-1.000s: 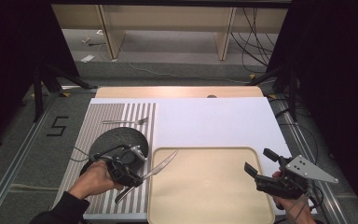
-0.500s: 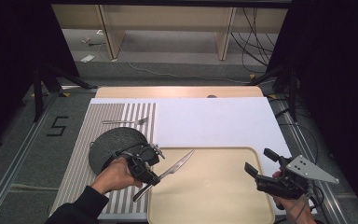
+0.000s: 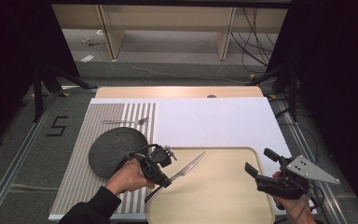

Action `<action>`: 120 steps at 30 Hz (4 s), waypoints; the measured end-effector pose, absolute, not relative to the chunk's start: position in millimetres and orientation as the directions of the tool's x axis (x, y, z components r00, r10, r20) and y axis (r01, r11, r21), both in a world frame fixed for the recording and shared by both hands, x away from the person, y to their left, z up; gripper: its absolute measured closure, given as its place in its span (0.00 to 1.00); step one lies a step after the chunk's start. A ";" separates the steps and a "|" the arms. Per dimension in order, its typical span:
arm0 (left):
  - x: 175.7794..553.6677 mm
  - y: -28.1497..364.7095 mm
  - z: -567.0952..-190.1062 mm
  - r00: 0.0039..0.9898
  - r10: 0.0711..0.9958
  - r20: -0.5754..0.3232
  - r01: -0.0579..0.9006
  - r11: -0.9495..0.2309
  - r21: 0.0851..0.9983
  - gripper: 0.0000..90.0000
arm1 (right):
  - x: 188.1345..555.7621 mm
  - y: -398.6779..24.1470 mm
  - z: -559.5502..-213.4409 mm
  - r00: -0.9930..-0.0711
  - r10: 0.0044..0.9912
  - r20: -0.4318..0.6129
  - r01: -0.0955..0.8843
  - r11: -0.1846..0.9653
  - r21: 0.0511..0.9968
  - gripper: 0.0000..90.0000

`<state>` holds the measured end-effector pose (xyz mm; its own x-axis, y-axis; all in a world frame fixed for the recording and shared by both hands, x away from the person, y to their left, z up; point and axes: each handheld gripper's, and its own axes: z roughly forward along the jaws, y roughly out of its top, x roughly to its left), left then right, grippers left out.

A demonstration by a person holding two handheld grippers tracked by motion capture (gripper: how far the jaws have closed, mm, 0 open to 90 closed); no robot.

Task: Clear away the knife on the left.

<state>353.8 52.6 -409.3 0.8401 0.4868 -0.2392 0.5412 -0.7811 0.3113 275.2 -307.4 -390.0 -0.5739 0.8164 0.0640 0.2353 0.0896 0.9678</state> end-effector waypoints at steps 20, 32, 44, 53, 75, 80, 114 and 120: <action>360.0 37.7 -433.4 0.805 0.500 -0.319 0.585 -0.759 0.286 0.89 | 275.0 -308.1 -390.0 -0.572 0.818 0.064 0.237 0.090 0.967 0.18; 361.5 34.2 -448.4 0.766 0.550 -0.334 0.633 -0.735 0.242 0.89 | 275.4 -307.7 -390.3 -0.573 0.817 0.061 0.235 0.092 0.968 0.18; 362.8 29.8 -456.1 0.750 0.561 -0.351 0.648 -0.729 0.219 0.89 | 275.7 -307.7 -390.4 -0.574 0.816 0.062 0.234 0.091 0.968 0.18; 364.4 30.4 -460.5 0.702 0.609 -0.369 0.699 -0.688 0.194 0.88 | 275.5 -307.6 -390.5 -0.574 0.816 0.061 0.234 0.093 0.968 0.18; 348.3 18.0 -437.1 0.846 0.447 -0.290 0.532 -0.682 0.501 0.64 | 275.6 -307.7 -390.4 -0.575 0.816 0.060 0.233 0.092 0.968 0.18; 349.2 10.8 -443.1 0.855 0.439 -0.274 0.518 -0.715 0.469 0.85 | 275.6 -308.2 -390.3 -0.573 0.818 0.060 0.235 0.094 0.967 0.18; 357.3 2.7 -461.5 0.839 0.519 -0.165 0.539 -0.745 0.394 1.00 | 274.5 -309.0 -389.4 -0.572 0.818 0.059 0.237 0.095 0.967 0.18; 359.9 13.4 -461.2 0.818 0.552 -0.159 0.566 -0.728 0.387 1.00 | 274.5 -309.0 -389.4 -0.572 0.818 0.060 0.236 0.094 0.967 0.19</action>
<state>359.9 13.4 -461.2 0.8184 0.5522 -0.1591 0.5662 -0.7276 0.3874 274.5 -309.0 -389.4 -0.5720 0.8180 0.0601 0.2362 0.0941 0.9671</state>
